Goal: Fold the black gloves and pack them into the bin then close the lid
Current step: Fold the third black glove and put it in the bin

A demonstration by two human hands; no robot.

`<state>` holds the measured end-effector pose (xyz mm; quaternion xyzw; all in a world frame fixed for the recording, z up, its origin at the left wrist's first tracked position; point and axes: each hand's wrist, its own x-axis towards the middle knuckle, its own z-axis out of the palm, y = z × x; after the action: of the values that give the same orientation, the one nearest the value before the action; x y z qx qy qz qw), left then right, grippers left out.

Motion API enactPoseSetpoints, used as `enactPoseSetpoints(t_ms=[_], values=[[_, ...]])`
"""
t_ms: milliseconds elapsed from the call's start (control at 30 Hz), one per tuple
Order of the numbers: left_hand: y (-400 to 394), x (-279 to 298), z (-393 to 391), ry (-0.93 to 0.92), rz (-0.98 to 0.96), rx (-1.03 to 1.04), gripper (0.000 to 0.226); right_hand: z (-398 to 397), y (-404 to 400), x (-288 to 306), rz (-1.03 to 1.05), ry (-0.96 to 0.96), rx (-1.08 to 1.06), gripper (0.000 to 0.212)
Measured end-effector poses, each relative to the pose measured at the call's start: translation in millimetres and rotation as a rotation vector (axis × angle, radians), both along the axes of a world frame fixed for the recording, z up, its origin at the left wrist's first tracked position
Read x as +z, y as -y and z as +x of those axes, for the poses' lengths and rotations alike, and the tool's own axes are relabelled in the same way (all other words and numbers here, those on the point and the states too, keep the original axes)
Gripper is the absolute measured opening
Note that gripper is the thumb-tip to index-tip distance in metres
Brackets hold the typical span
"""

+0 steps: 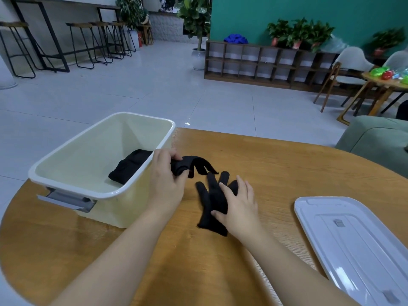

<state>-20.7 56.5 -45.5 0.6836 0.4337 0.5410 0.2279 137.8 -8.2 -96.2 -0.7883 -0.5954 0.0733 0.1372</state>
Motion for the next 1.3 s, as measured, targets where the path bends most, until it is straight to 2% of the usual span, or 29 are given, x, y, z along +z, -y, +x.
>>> enactPoseSetpoints(t_ms=[67,167,200,267,300,333,367,433,467,533,667,767,800,900,1067,1200,1300], values=[[-0.3,-1.5,0.4,-0.006,-0.006,-0.003,0.033,1.2,0.1,-5.3,-0.004,0.064,0.129,0.069],[-0.9,-3.9,3.1,-0.017,-0.021,-0.007,0.029,-1.3,-0.5,-10.7,-0.229,-0.006,0.316,0.064],[-0.7,-5.1,5.1,-0.022,-0.032,-0.005,0.027,-1.9,-1.0,-11.3,-0.228,-0.055,0.339,0.059],[0.2,-7.8,9.5,-0.042,-0.036,-0.010,0.026,-4.2,-2.0,-8.2,-0.022,-0.170,0.267,0.044],[1.1,-9.5,11.6,-0.055,-0.027,-0.022,0.026,-6.2,-1.9,-1.6,0.096,-0.288,0.164,0.038],[1.8,-11.6,13.0,-0.073,-0.015,-0.036,0.025,-7.2,-2.3,6.1,0.151,-0.501,0.046,0.036],[2.5,-13.9,13.7,-0.093,0.000,-0.048,0.024,-8.5,-3.8,15.8,0.120,-0.814,-0.057,0.040],[3.7,-19.9,14.1,-0.126,0.028,-0.075,0.024,-6.1,-10.7,29.6,-0.063,-1.426,-0.130,0.053],[4.7,-22.8,13.8,-0.130,0.026,-0.098,0.024,-3.4,-13.9,34.0,-0.119,-1.596,-0.145,0.056],[6.9,-26.4,14.3,-0.115,-0.018,-0.150,0.028,2.4,-20.3,38.0,-0.147,-1.729,-0.151,0.056],[7.3,-27.6,13.9,-0.139,-0.090,-0.273,0.028,6.3,-30.8,44.0,-0.022,-1.787,-0.123,0.030],[5.3,-30.6,11.8,-0.258,-0.021,-0.387,0.026,12.2,-35.2,43.0,0.099,-1.855,-0.092,0.053],[5.0,-33.2,10.9,-0.298,-0.002,-0.409,0.025,13.8,-34.9,42.7,0.123,-1.831,-0.059,0.052],[4.2,-48.9,7.8,-0.415,0.011,-0.460,0.024,13.3,-28.5,38.9,0.146,-1.671,-0.052,0.041],[12.5,-77.9,-1.9,-0.618,-0.190,-0.546,0.039,12.9,-23.8,8.9,-0.023,-1.283,-0.291,0.033],[15.7,-79.0,-2.0,-0.580,-0.206,-0.478,0.050,10.3,-25.9,6.1,0.008,-1.101,-0.285,0.028],[17.2,-82.1,-1.3,-0.584,-0.218,-0.383,0.054,8.4,-26.8,4.3,0.016,-0.936,-0.252,0.035]])
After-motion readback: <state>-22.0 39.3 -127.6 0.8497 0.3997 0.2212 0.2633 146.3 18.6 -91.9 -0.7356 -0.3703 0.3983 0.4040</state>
